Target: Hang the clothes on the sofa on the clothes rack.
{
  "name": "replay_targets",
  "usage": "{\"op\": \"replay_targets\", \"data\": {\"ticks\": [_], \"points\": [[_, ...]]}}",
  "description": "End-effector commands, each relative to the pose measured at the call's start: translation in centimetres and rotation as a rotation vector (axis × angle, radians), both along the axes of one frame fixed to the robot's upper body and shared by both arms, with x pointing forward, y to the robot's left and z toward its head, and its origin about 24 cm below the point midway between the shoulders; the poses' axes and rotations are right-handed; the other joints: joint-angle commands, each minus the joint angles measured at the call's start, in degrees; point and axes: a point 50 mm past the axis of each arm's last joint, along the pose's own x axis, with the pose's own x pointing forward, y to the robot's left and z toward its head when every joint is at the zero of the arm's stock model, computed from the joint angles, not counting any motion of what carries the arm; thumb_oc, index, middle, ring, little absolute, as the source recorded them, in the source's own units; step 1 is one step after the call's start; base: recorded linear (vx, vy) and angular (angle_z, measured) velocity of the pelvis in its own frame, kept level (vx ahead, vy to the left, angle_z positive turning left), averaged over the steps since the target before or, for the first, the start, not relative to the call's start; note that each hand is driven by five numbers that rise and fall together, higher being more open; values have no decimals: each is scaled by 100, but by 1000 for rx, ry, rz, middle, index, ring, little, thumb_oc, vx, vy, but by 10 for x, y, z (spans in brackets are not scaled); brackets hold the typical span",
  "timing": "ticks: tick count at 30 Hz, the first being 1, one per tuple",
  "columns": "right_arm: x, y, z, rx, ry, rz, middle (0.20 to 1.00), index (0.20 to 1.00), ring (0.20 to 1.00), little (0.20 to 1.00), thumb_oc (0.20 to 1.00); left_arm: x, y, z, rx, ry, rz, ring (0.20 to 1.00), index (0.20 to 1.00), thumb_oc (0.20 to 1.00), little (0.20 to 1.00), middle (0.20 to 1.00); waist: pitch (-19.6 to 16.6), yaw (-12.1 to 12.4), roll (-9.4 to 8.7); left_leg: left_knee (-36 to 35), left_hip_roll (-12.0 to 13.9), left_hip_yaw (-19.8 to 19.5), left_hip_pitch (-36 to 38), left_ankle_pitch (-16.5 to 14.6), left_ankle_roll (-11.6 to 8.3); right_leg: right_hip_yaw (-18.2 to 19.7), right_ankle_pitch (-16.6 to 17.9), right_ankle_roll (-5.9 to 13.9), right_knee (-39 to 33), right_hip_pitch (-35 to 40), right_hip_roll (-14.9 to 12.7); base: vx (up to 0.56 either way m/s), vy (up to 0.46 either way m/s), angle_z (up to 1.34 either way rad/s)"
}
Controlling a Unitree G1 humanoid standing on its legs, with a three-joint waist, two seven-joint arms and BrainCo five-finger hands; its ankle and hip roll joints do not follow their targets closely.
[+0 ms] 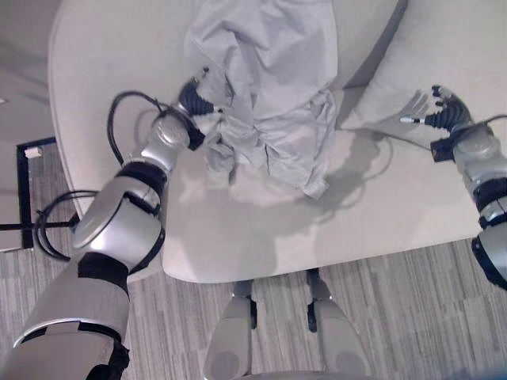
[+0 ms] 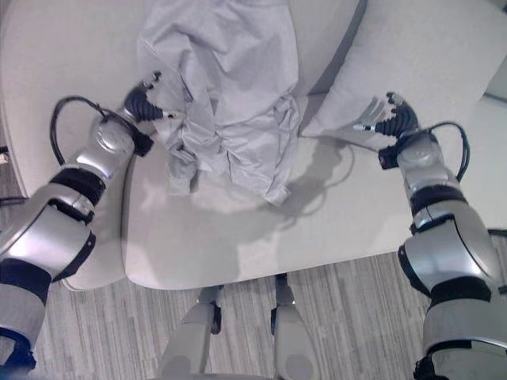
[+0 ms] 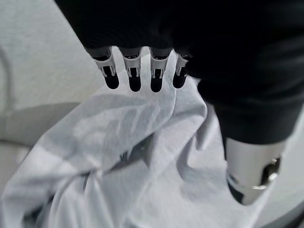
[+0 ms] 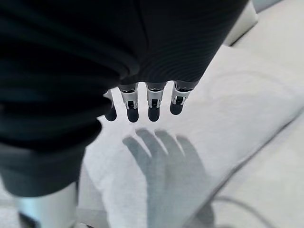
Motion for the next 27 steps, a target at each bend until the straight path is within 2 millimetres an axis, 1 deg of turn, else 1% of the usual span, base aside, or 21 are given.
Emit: {"op": "replay_targets", "data": {"ticks": [1, 4, 5, 6, 7, 9, 10, 12, 13, 14, 16, 17, 20, 23, 25, 27], "points": [[-6, -9, 45, -14, -149, -43, 1000, 1000, 1000, 1000, 1000, -8, 19, 54, 64, -164, 94, 1000, 1000, 1000, 1000, 1000, -70, 75, -131, 0, -295, -176, -47, -203, -203, 202, 134, 524, 11, -222, -87, -8, 3, 8], [-9, -8, 68, -12, -212, -65, 1000, 1000, 1000, 1000, 1000, -13, 28, 75, 85, -210, 145, 1000, 1000, 1000, 1000, 1000, -104, 62, -90, 0, -351, -237, -259, -155, -207, 199, 164, 524, 11, -426, -69, 11, 14, 12], [-9, -1, 85, -30, -255, -54, 1000, 1000, 1000, 1000, 1000, -17, 34, 89, 122, -240, 192, 1000, 1000, 1000, 1000, 1000, -95, 68, -77, 0, -380, -257, -384, -137, -210, 206, 188, 534, 11, -560, -68, 15, 23, 9], [-9, 2, 92, -45, -270, -50, 1000, 1000, 1000, 1000, 1000, -19, 35, 95, 132, -257, 201, 1000, 1000, 1000, 1000, 1000, -106, 70, -78, 0, -384, -267, -446, -122, -219, 190, 200, 539, 11, -626, -68, 13, 28, 5], [-10, 4, 97, -49, -288, -47, 1000, 1000, 1000, 1000, 1000, -21, 39, 100, 133, -271, 219, 1000, 1000, 1000, 1000, 1000, -102, 71, -79, 0, -392, -266, -506, -109, -229, 189, 216, 549, 11, -681, -67, 0, 0, 0], [-13, 11, 115, -61, -350, -26, 1000, 1000, 1000, 1000, 1000, -27, 45, 111, 117, -310, 241, 1000, 1000, 1000, 1000, 1000, -109, 63, -89, 0, -400, -254, -647, -88, -236, 189, 243, 570, 11, -817, -74, 0, 0, 0], [-13, 11, 116, -61, -351, -25, 1000, 1000, 1000, 1000, 1000, -27, 45, 112, 117, -310, 241, 1000, 1000, 1000, 1000, 1000, -114, 60, -86, 0, -400, -254, -658, -86, -236, 188, 244, 570, 11, -828, -75, 2, 35, -1], [-18, 19, 136, -54, -442, 5, 1000, 1000, 1000, 1000, 1000, -31, 50, 119, 116, -349, 266, 1000, 1000, 1000, 1000, 1000, -117, 72, -86, 0, -415, -254, -757, -80, -231, 189, 228, 580, 11, -907, -73, 4, 43, 2], [-18, 19, 136, -54, -442, 5, 1000, 1000, 1000, 1000, 1000, -31, 50, 119, 116, -349, 266, 1000, 1000, 1000, 1000, 1000, -117, 72, -86, 0, -415, -254, -757, -80, -231, 189, 228, 580, 11, -907, -73, 0, 0, 0], [-22, 29, 147, -56, -513, 59, 1000, 1000, 1000, 1000, 1000, -33, 53, 122, 87, -373, 269, 1000, 1000, 1000, 1000, 1000, -112, 76, -90, 0, -415, -250, -778, -79, -231, 158, 218, 580, 11, -904, -81, 0, 0, 0], [-30, 36, 162, -61, -592, 99, 1000, 1000, 1000, 1000, 1000, -35, 57, 122, 76, -390, 278, 1000, 1000, 1000, 1000, 1000, -120, 83, -99, 0, -424, -252, -766, -99, -228, 119, 195, 578, 11, -887, -86, 35, 23, -1], [-34, 39, 168, -75, -629, 114, 1000, 1000, 1000, 1000, 1000, -35, 55, 121, 76, -402, 273, 1000, 1000, 1000, 1000, 1000, -116, 92, -110, 0, -427, -264, -744, -118, -226, 104, 172, 579, 11, -847, -94, 0, 0, 0], [-34, 41, 171, -95, -634, 110, 1000, 1000, 1000, 1000, 1000, -34, 49, 122, 91, -412, 261, 1000, 1000, 1000, 1000, 1000, -114, 117, -125, 0, -422, -271, -723, -130, -231, 74, 160, 586, 11, -819, -104, 5, 0, 1], [-37, 37, 176, -91, -640, 88, 1000, 1000, 1000, 1000, 1000, -33, 47, 123, 77, -419, 259, 1000, 1000, 1000, 1000, 1000, -89, 146, -152, 0, -409, -284, -698, -127, -244, 49, 158, 587, 11, -784, -102, 6, -8, 8], [-44, 40, 189, -32, -715, 122, 1000, 1000, 1000, 1000, 1000, -33, 47, 122, 73, -426, 262, 1000, 1000, 1000, 1000, 1000, -83, 150, -169, 0, -404, -303, -689, -132, -249, 36, 147, 589, 11, -772, -96, 10, -7, 12], [-48, 47, 196, -34, -748, 146, 1000, 1000, 1000, 1000, 1000, -33, 45, 122, 80, -427, 262, 1000, 1000, 1000, 1000, 1000, -72, 147, -188, 0, -404, -337, -688, -144, -248, 21, 140, 582, 11, -767, -94, 3, -12, 5]]}}
